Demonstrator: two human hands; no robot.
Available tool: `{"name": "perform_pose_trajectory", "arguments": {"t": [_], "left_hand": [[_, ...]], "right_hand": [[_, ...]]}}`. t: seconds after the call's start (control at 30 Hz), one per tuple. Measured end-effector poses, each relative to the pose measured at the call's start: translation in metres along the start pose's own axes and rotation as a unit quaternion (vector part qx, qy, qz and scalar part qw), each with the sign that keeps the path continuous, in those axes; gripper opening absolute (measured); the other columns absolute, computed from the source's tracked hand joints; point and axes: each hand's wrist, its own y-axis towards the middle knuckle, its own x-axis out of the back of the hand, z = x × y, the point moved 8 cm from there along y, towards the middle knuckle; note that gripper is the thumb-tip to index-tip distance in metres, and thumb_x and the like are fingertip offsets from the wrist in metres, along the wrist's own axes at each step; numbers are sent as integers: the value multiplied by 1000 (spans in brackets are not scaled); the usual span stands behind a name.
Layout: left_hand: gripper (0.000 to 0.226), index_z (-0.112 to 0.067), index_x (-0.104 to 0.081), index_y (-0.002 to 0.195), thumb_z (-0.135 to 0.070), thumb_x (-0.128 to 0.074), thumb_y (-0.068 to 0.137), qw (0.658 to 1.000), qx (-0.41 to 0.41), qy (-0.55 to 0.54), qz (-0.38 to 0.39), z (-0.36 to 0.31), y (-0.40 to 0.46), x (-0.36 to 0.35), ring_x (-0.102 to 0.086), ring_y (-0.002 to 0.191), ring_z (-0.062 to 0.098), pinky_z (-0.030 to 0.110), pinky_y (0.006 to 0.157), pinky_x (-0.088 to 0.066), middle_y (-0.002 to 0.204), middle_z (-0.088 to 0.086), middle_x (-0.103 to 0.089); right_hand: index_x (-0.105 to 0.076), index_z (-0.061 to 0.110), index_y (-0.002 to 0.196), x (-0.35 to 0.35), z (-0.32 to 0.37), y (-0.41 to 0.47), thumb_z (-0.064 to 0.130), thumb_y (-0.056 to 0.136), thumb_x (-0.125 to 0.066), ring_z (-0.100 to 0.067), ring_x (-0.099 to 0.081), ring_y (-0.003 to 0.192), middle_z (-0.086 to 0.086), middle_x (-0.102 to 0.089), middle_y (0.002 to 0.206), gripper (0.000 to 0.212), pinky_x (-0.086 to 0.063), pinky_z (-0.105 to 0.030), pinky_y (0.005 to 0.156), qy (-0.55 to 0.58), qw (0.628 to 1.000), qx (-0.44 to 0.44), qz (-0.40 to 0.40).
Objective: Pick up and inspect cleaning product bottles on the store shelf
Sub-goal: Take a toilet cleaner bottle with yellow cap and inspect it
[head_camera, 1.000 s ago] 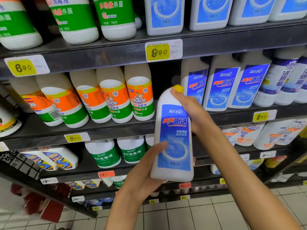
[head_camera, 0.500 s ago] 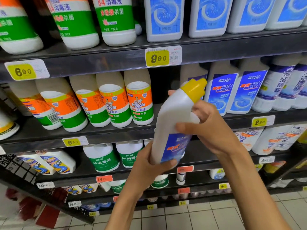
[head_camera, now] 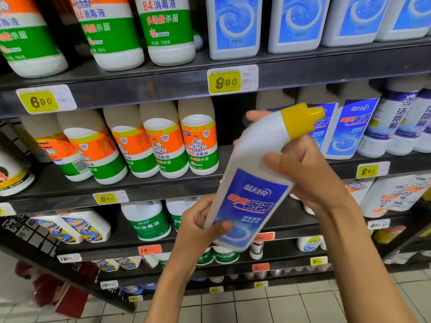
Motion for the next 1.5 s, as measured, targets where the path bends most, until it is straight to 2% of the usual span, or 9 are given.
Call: {"name": "perform_pose_trajectory", "arguments": {"t": [0.1,0.2,0.4,0.57,0.77,0.93,1.1,1.3,1.5], "left_hand": [[60,-28,-74,92,-73,-74,53,999,41,-22,11,17,-6,-8,-72,82,16,24,69,-55,90,0,-76],[68,-25,-71,96,-79,-67,55,998,67,8,13,24,-6,-17,-72,85,14,21,70,-54,94,-3,-75],[82,-27,-47,125,-81,-55,65,993,-50,91,-55,-2,-6,-23,-60,102,-4,9,72,-48,113,-20,-63],[95,-24,-57,121,-85,-65,49,997,66,-46,-1,17,-17,-29,-68,77,10,23,63,-54,96,0,-71],[72,-35,-66,117,-83,-54,64,976,144,-126,104,25,-25,-44,-65,107,18,31,89,-52,116,1,-69],[54,-46,-66,108,-80,-40,75,996,83,-14,28,8,-6,-26,-66,107,11,32,91,-54,112,-11,-70],[59,-26,-68,95,-73,-50,65,997,23,57,-55,-3,2,-27,-72,84,14,25,71,-56,90,-5,-75],[42,-46,-73,88,-70,-42,72,994,100,-37,6,9,-5,-40,-71,92,14,38,88,-52,96,-6,-75],[48,-29,-69,85,-69,-48,71,996,40,56,-63,-7,7,-21,-70,77,8,21,70,-54,81,-7,-75]], "right_hand": [[-57,21,115,4,-15,5,24,81,-66,-25,-67,102,-1,-71,105,35,-55,-36,86,72,996,-26,-51],[-56,17,106,6,-22,6,39,70,-65,-17,-71,85,1,-73,88,42,-58,-29,75,121,986,-39,-108],[-60,33,98,17,-25,4,41,80,-62,-13,-69,95,8,-72,95,20,-55,-30,80,-22,971,-44,-232],[-62,32,103,8,-28,10,41,87,-55,-5,-66,86,11,-69,91,20,-52,-20,71,-5,988,-71,-140],[-60,25,111,10,-49,10,41,82,-54,-20,-70,85,-3,-73,92,34,-58,-33,75,100,983,-103,-118],[-59,26,99,31,-28,7,44,82,-64,-16,-71,72,1,-72,82,25,-56,-24,59,-18,972,-28,-233],[-56,30,96,33,-21,4,50,71,-60,-15,-72,73,1,-71,84,33,-55,-22,57,-83,961,-28,-263],[-58,18,115,18,-43,7,38,82,-52,-24,-67,104,-6,-71,110,39,-56,-36,86,165,971,-108,-134],[-63,18,99,31,-41,7,39,72,-65,-18,-71,84,-1,-74,84,34,-59,-33,74,160,956,-83,-232]]}}
